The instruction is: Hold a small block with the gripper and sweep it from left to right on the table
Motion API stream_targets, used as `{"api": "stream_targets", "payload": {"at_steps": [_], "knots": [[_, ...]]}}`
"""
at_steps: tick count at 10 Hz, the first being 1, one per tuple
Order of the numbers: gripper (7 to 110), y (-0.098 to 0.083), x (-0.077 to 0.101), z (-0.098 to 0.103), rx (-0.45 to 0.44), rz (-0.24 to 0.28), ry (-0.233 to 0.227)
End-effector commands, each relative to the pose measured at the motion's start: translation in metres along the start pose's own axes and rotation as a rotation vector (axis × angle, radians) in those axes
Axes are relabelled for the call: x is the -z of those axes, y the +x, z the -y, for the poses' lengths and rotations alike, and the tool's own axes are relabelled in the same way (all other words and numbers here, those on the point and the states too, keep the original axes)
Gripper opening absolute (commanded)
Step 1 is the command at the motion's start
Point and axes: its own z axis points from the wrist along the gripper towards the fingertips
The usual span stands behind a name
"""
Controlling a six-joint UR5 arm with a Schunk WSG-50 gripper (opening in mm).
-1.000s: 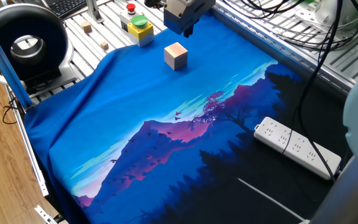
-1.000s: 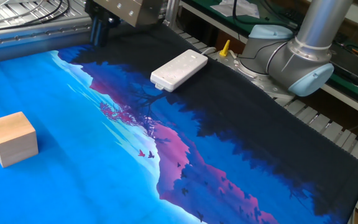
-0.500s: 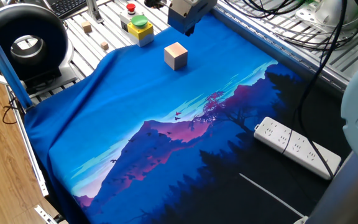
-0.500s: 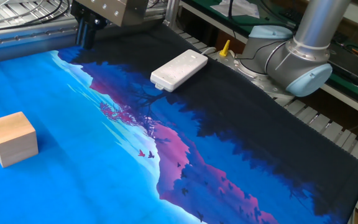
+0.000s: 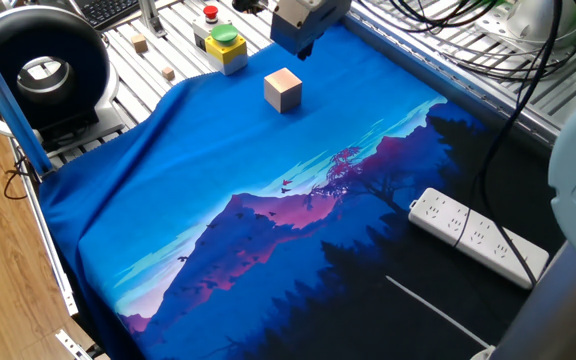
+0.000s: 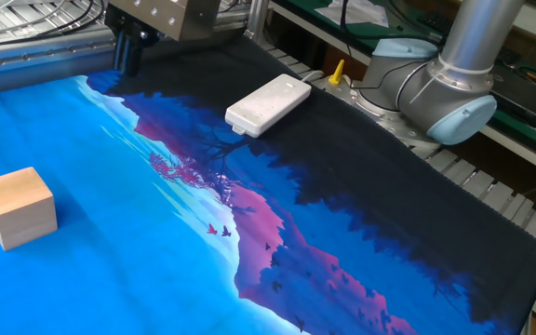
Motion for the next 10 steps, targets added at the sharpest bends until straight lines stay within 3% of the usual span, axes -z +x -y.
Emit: {"api": "stream_targets", "payload": {"at_steps": [1, 4, 5, 6, 8, 9, 10], "knots": [[7, -0.001, 0.001, -0.004, -0.015, 0.0, -0.019], [7, 0.001, 0.001, 0.001, 0.016, -0.007, 0.001], [7, 0.003, 0.001, -0.005, -0.008, -0.015, -0.02], [7, 0.004, 0.002, -0.02, -0.037, -0.02, -0.081], [7, 0.003, 0.003, -0.026, -0.13, -0.023, -0.105], [7, 0.011, 0.004, -0.036, -0.187, -0.061, -0.144], [7, -0.037, 0.009, -0.049, -0.35, 0.11, -0.223]]}}
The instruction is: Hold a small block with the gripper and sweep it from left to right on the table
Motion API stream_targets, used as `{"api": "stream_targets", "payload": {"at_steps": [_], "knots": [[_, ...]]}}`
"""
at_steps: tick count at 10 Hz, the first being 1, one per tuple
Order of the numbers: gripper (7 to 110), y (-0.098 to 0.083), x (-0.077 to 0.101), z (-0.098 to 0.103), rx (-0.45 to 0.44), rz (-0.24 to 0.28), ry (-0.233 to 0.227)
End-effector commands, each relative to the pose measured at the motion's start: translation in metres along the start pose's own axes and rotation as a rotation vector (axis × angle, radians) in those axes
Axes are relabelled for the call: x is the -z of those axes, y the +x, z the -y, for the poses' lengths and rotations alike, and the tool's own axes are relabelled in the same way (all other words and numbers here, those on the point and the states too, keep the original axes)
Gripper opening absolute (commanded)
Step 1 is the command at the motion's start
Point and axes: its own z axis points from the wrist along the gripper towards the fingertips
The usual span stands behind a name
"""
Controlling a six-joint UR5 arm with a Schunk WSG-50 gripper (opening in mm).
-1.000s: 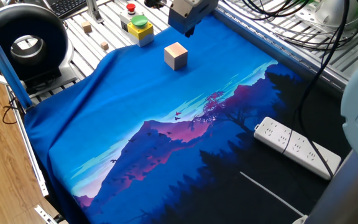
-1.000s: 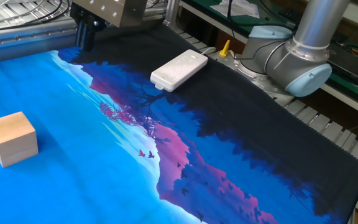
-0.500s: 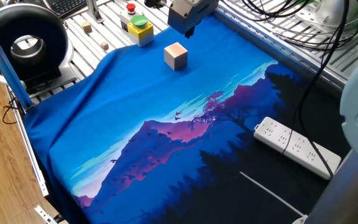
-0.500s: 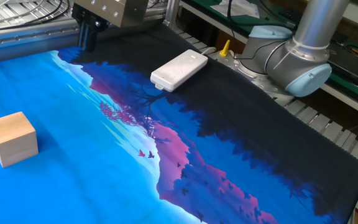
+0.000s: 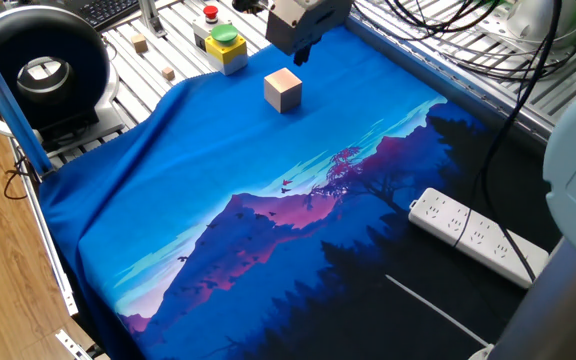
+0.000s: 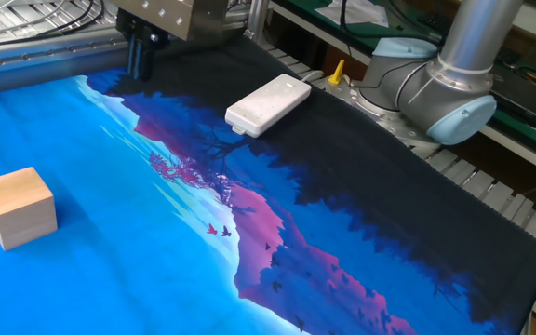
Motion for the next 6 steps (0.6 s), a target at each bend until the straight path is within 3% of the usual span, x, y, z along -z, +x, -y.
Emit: {"api": "stream_targets", "payload": {"at_steps": [1, 2, 4, 6], "knots": [[7, -0.042, 0.008, -0.036, -0.283, 0.147, -0.171], [7, -0.031, 0.004, -0.014, -0.25, 0.116, -0.074], [7, -0.026, 0.003, -0.007, -0.155, 0.101, -0.039], [7, -0.011, 0.003, 0.004, -0.061, 0.017, -0.016]]}}
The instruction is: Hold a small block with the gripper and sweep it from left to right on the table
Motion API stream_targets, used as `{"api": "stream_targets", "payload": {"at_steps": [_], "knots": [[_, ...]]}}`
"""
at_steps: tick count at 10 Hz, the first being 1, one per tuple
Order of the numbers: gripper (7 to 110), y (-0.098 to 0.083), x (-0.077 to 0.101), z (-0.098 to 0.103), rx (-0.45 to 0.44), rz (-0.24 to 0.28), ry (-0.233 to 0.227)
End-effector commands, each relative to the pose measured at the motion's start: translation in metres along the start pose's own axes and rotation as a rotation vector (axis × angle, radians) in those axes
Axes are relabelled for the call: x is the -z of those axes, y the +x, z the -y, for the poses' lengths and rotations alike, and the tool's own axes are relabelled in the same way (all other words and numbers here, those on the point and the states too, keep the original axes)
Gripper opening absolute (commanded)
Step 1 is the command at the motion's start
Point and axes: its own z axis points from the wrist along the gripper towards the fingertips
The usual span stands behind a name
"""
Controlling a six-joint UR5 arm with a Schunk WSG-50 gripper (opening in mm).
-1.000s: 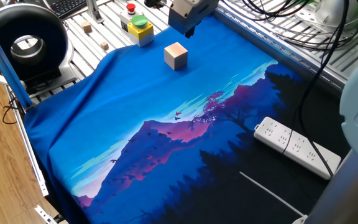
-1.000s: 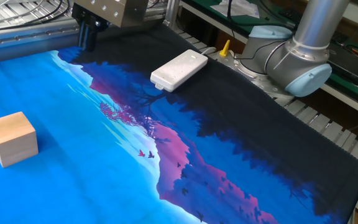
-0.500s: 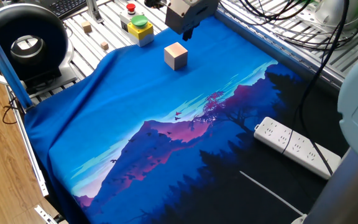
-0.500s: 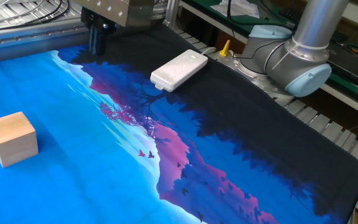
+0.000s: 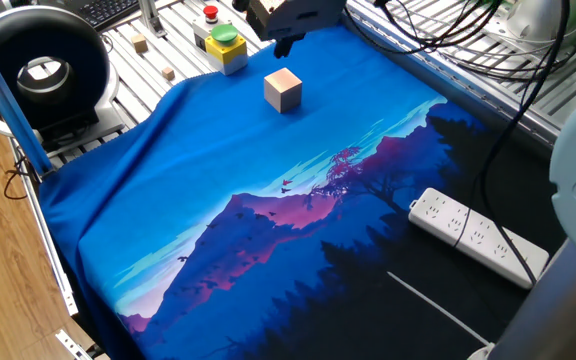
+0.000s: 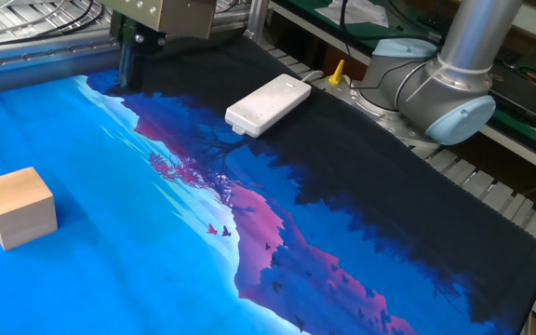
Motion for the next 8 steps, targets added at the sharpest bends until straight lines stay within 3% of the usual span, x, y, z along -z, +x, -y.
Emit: {"api": "stream_targets", "payload": {"at_steps": [1, 3, 5, 6, 8], "knots": [[7, 0.001, 0.001, 0.024, 0.091, -0.07, 0.039], [7, -0.019, -0.01, 0.058, 0.158, -0.076, 0.105], [7, -0.019, -0.015, 0.084, 0.193, -0.136, 0.153], [7, -0.014, -0.019, 0.091, 0.197, -0.172, 0.175], [7, -0.027, -0.034, 0.093, 0.211, -0.168, 0.18]]}}
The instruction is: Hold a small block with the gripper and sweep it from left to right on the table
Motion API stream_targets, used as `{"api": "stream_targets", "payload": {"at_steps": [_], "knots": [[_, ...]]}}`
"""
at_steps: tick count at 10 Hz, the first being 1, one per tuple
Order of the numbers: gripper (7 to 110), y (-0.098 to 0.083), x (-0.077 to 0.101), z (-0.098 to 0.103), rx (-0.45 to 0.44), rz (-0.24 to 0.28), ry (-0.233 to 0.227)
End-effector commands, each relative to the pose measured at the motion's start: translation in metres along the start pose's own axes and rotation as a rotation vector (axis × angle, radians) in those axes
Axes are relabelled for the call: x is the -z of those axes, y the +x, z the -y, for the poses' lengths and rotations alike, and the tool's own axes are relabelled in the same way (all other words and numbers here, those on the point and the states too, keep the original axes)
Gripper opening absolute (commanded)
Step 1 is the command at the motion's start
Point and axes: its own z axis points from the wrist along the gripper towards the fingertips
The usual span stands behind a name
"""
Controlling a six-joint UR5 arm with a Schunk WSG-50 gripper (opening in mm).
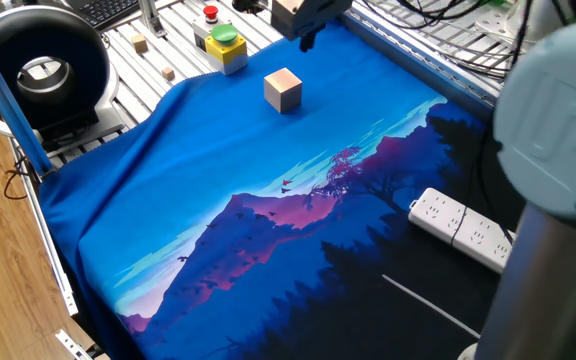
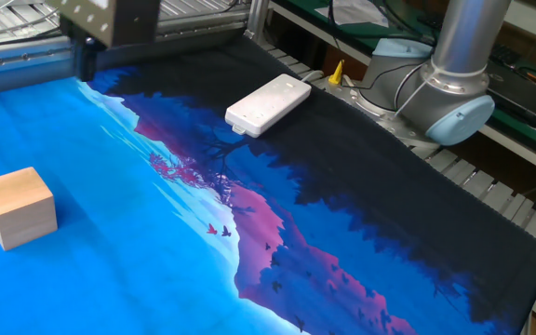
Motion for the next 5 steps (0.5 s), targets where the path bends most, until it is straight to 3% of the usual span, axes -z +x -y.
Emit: {"api": "stream_targets", "payload": {"at_steps": [1, 3, 5], "knots": [[7, -0.016, -0.014, 0.014, 0.029, -0.024, 0.035], [7, -0.029, -0.009, 0.017, 0.034, -0.031, 0.042], [7, -0.043, -0.018, 0.014, 0.041, -0.03, 0.04]]}}
